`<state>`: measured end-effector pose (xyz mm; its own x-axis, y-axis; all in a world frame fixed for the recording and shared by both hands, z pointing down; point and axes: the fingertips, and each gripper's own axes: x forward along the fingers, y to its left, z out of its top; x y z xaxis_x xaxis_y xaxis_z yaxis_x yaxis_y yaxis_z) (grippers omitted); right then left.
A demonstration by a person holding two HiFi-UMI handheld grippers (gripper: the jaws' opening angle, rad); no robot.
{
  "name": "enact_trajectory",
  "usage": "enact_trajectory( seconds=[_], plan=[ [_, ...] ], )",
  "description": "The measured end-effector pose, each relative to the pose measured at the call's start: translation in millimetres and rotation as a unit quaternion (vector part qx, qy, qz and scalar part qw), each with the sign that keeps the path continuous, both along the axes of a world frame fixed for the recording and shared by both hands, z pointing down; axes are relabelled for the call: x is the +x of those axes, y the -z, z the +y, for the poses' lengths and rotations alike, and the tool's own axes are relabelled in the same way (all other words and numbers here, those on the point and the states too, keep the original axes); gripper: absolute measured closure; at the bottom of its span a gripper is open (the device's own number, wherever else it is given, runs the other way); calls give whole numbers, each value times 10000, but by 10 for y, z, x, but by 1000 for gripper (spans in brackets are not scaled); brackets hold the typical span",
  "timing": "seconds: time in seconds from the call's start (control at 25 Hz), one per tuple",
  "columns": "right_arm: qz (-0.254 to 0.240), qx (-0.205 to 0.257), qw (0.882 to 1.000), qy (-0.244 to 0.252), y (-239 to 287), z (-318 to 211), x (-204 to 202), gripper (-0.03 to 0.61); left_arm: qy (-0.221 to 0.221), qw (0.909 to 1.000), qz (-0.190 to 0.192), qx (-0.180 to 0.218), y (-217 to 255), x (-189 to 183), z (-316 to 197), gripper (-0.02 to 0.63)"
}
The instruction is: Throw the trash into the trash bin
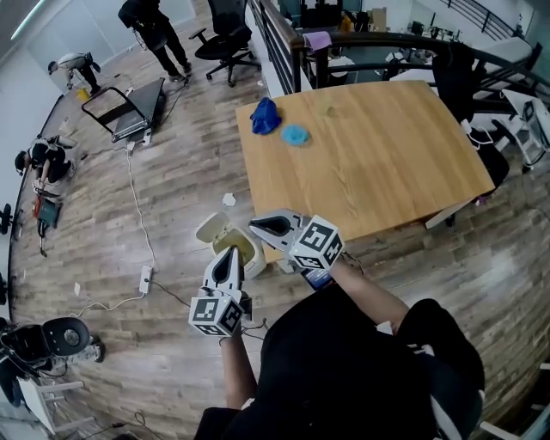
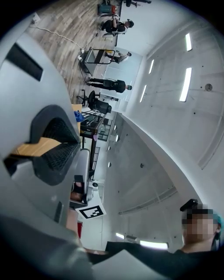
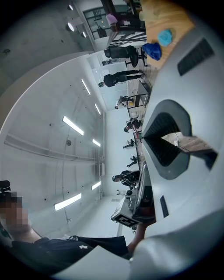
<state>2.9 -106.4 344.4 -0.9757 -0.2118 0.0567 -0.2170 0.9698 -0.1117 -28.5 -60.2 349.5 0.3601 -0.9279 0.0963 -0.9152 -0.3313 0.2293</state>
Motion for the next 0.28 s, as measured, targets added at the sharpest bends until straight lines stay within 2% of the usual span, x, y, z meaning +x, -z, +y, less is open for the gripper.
enact_trajectory(
  seconds=[0.28],
  plan=[
    [-31,-96,9999,-124,-60,5,50,581,-89,9998,11,-151,-99,50,51,607]
  ],
)
